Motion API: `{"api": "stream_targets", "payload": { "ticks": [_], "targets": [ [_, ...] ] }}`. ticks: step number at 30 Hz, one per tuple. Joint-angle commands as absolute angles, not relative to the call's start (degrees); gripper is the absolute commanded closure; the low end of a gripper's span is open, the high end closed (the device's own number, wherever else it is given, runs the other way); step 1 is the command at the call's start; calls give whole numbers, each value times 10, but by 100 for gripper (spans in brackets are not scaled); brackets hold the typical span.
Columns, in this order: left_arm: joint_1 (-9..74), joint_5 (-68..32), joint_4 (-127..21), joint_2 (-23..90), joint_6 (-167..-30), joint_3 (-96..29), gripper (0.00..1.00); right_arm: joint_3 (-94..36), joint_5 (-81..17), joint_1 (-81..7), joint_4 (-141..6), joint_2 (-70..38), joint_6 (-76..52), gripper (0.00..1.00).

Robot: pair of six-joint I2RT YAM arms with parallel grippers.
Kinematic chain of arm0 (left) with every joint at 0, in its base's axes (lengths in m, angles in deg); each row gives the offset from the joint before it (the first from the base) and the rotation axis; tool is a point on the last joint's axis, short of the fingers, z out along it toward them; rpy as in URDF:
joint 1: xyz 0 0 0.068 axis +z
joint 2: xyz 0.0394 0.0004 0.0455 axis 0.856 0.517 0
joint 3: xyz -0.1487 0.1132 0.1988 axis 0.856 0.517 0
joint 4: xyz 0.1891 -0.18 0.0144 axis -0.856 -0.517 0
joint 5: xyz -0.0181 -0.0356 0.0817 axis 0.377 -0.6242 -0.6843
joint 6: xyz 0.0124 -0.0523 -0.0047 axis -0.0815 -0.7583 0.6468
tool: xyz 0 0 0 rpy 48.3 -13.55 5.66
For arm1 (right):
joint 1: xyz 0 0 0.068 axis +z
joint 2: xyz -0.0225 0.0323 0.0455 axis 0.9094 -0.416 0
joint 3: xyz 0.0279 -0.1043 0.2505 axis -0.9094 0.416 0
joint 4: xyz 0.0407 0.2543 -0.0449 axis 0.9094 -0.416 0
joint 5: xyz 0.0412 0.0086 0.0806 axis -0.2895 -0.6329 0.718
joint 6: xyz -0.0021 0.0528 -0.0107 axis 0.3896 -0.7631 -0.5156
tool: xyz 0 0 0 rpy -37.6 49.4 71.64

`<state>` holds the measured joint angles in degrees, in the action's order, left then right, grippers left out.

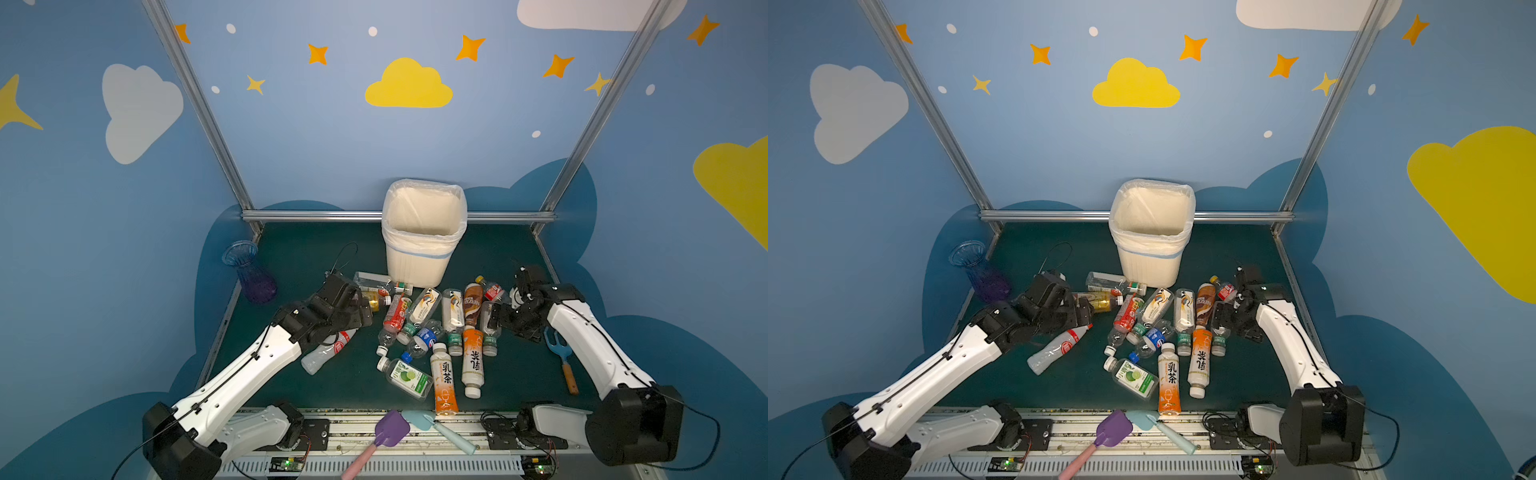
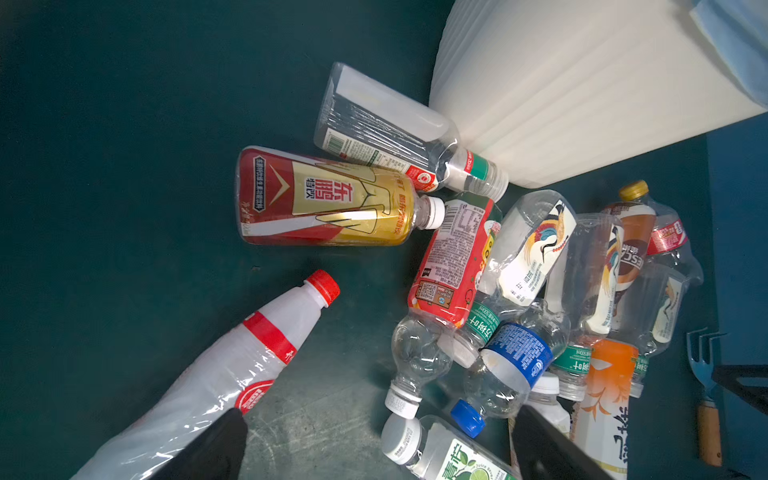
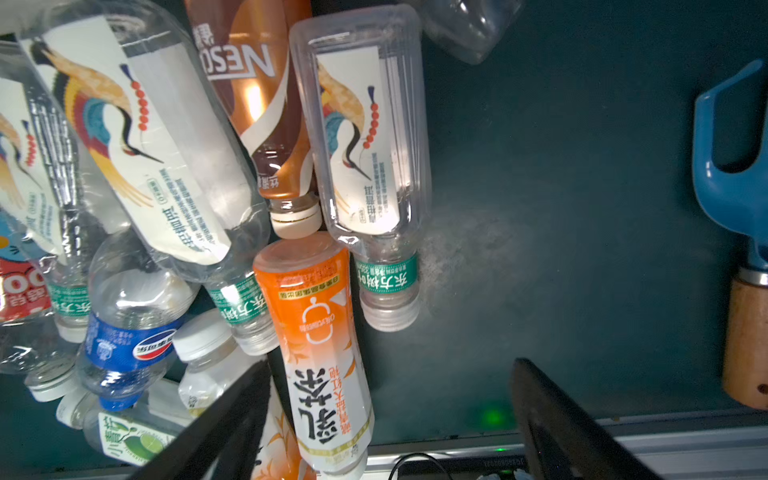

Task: Throw the plastic bottles in the bin

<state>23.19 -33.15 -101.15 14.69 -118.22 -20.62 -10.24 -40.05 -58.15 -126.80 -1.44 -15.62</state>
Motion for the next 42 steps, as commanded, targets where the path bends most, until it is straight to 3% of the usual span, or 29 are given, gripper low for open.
{"api": "stream_targets", "payload": {
  "ticks": [1,10,31,34,42],
  "targets": [
    [240,-349,-1026,145,-1164,-220,0,-106,-402,-585,-1246,-31,-148,10],
    [242,-350,-1041,160,-1157,-230,0,-128,-403,-585,-1204,-112,-139,17],
    [274,-337,-1051,139,-1139,-220,0,-163,-430,-577,-1180,-238,-136,24],
    [276,-333,-1050,138,-1139,-218,0,-161,-428,-576,-1176,-246,-137,27],
    [278,-332,-1054,126,-1144,-207,0,-157,-423,-578,-1182,-232,-137,51]
  ]
}}
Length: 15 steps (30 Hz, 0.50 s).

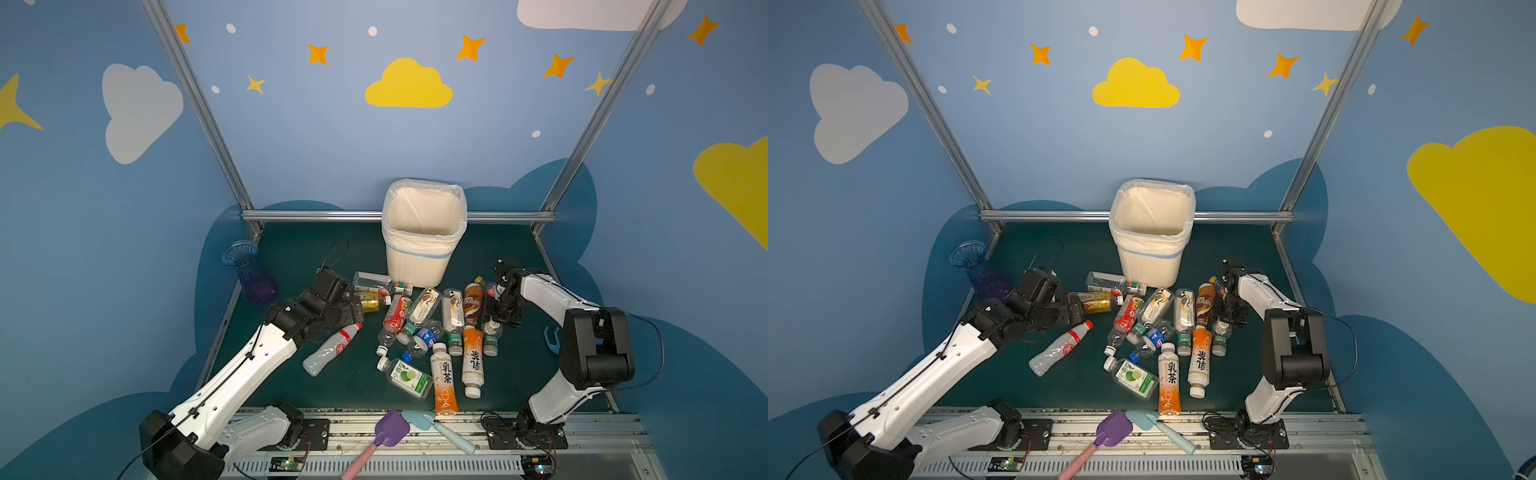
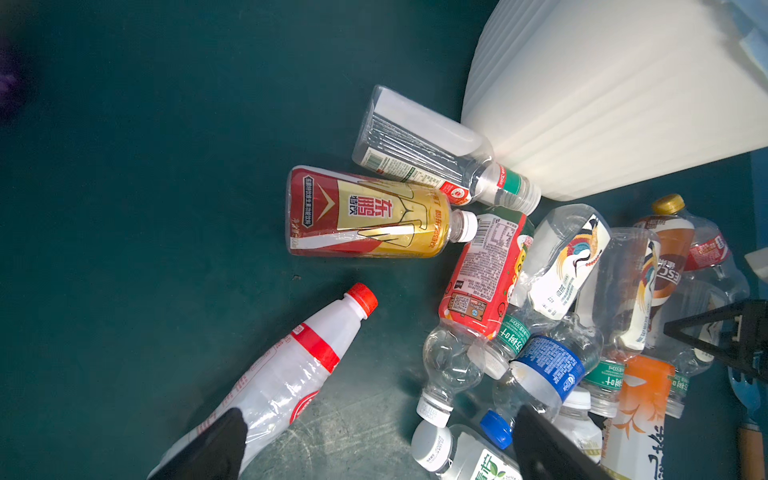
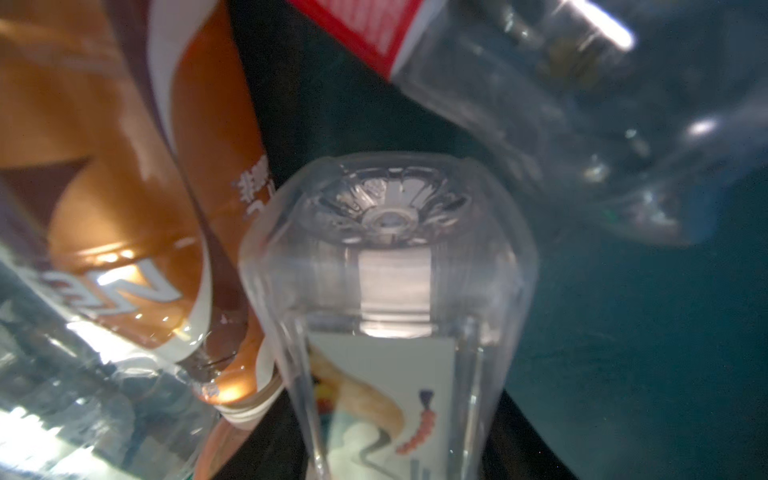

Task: Throw the plastic bottles in the bin
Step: 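Lift the crane-label bottle with the right gripper and drop it into the bin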

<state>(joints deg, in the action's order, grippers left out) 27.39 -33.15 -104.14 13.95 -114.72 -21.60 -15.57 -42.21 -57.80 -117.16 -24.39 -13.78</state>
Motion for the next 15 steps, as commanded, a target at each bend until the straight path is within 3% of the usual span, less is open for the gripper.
{"api": "stream_targets", "payload": {
  "ticks": [1,9,15],
  "targets": [
    [279,-332,-1054,123,-1146,-205,0,-157,-422,-579,-1188,-223,-137,52],
    [283,-328,-1055,125,-1144,-207,0,-215,-420,-582,-1267,-101,-138,53],
    [284,-323,-1057,143,-1134,-234,0,-485,-323,-572,-1301,-73,-157,53]
  ]
}}
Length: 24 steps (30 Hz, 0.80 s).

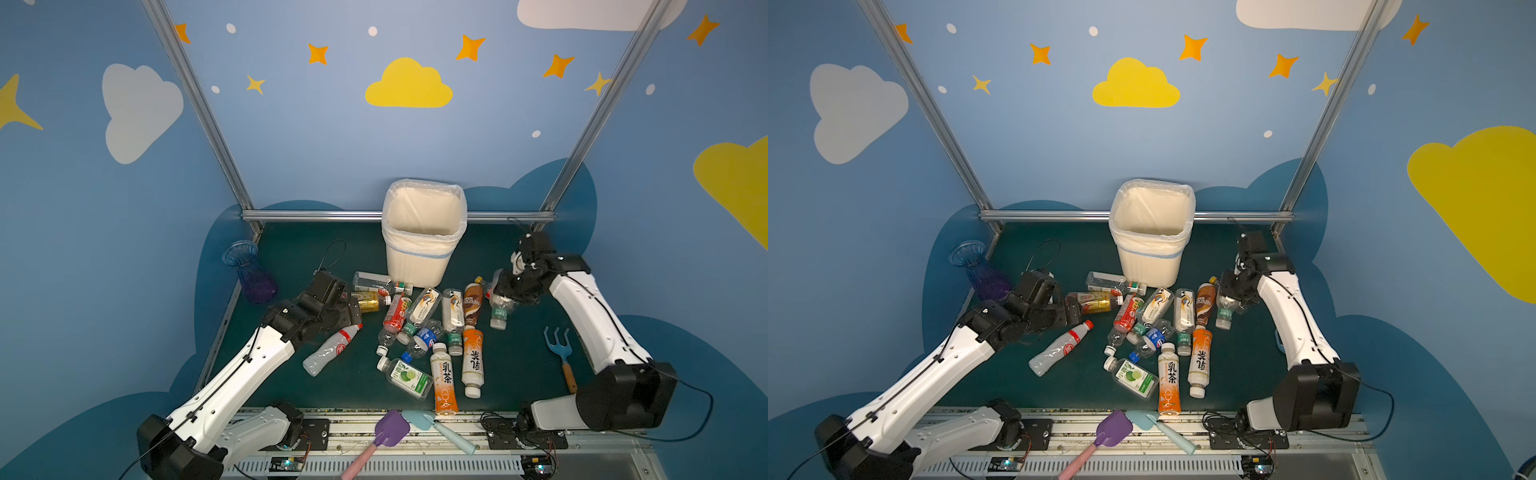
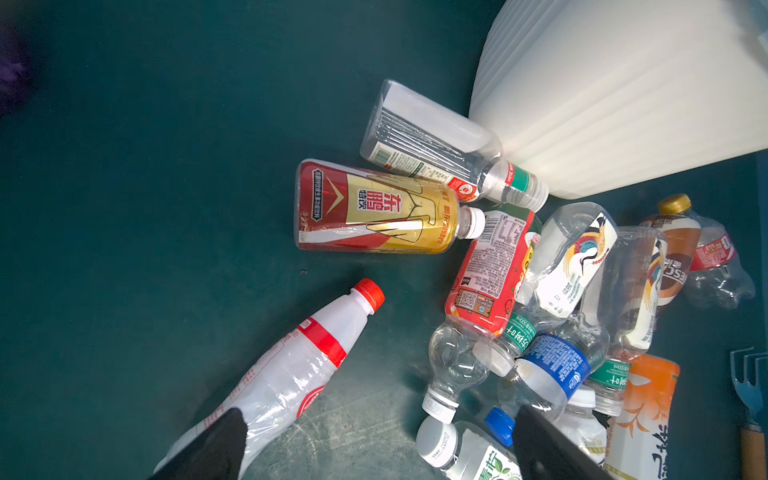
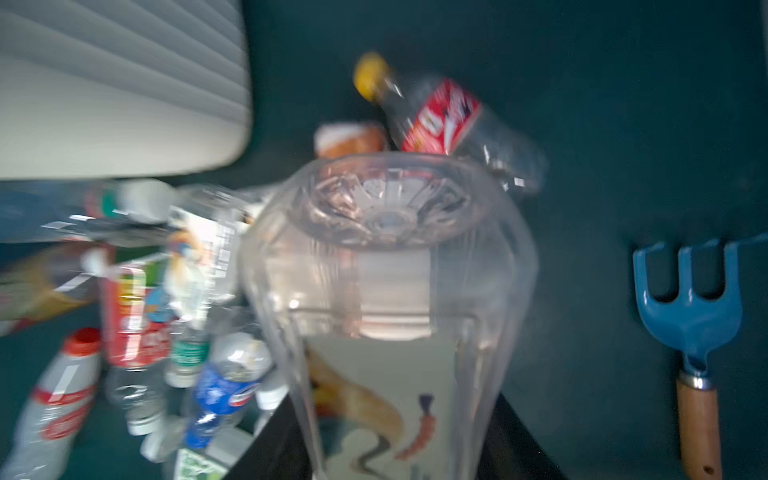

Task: Throw the plastic bottles in the bin
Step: 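Lift the crane-label bottle with the right gripper and drop it into the bin, then bring the right gripper back over the pile while the left gripper moves toward the bottles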

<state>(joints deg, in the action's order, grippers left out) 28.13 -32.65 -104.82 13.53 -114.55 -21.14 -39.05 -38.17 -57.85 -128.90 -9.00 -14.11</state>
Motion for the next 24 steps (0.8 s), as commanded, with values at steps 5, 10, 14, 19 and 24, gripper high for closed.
{"api": "stream_targets", "payload": {
  "ticks": [5,10,14,19,24],
  "targets": [
    [285,-308,-1052,162,-1130,-254,0,-840,-237,-490,-1283,-239,-200,34],
    [284,-274,-1049,177,-1144,-262,0,-1092,-225,-491,-1356,-392,-224,12],
    [260,-267,-1046,166,-1160,-260,0,-904,-226,-545,-1307,-286,-212,12],
    [209,-309,-1058,158,-1164,-262,4,-602,-248,-626,-1234,-95,-176,12],
    [196,-292,-1064,190,-1157,-270,12,-456,-280,-661,-1307,-13,-99,12]
  ]
}}
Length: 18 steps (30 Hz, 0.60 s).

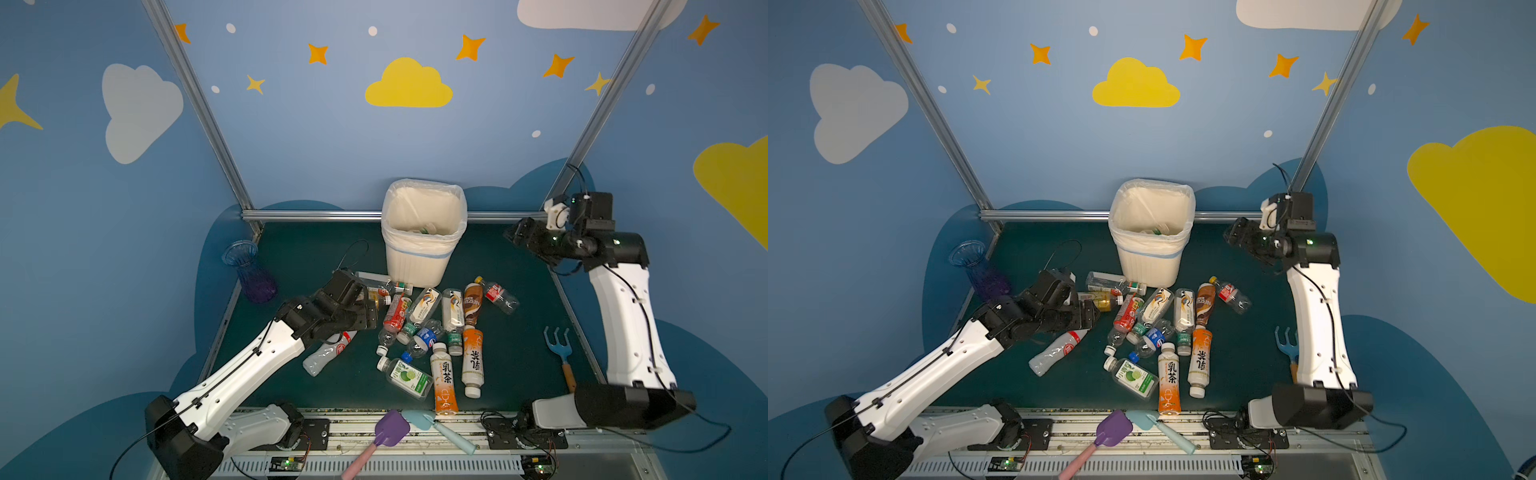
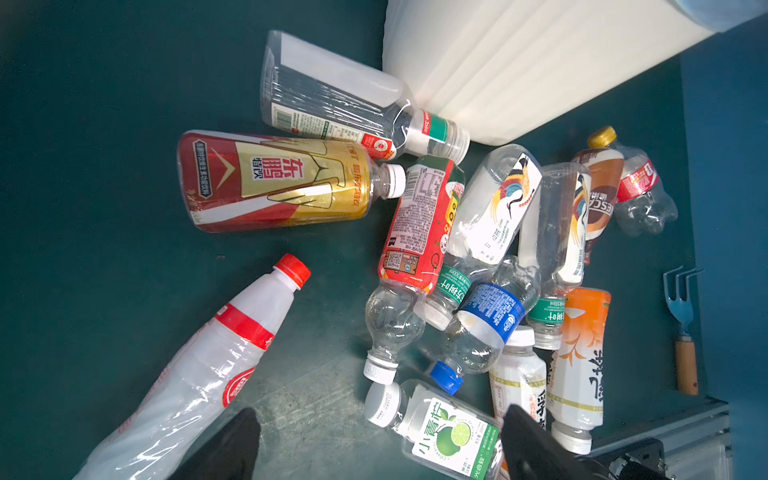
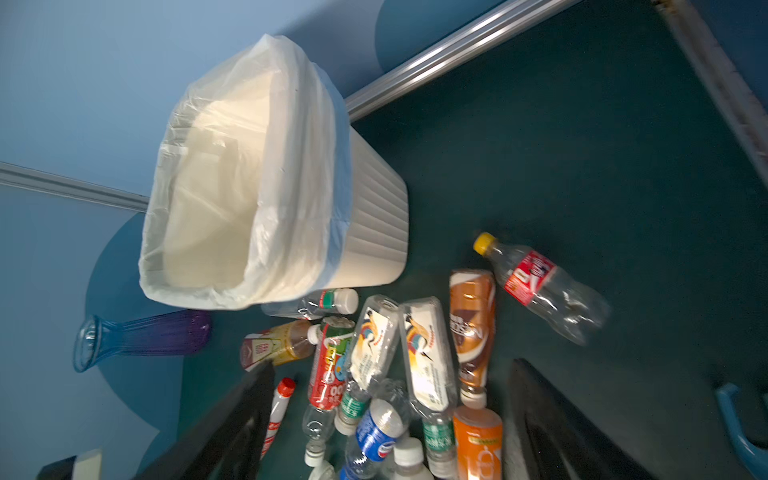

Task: Throw the plastic bottles in the bin
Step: 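Bring the right gripper back over the pile while the left gripper moves toward the bottles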

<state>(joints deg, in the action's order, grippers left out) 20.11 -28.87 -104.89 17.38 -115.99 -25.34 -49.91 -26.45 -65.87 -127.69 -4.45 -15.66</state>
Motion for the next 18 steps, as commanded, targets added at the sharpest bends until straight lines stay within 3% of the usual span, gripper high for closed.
{"api": "stream_targets", "payload": {
  "ticks": [1,9,18],
  "targets": [
    [191,-289,-1064,198,-1155,-275,14,-433,-287,-664,-1317,1,-88,12],
    [149,-281,-1044,261,-1176,-305,19,-300,-332,-678,-1358,53,-32,12],
    [82,-269,-1036,398,-1196,-412,24,-231,-314,-685,-1350,50,-50,13]
  ]
}}
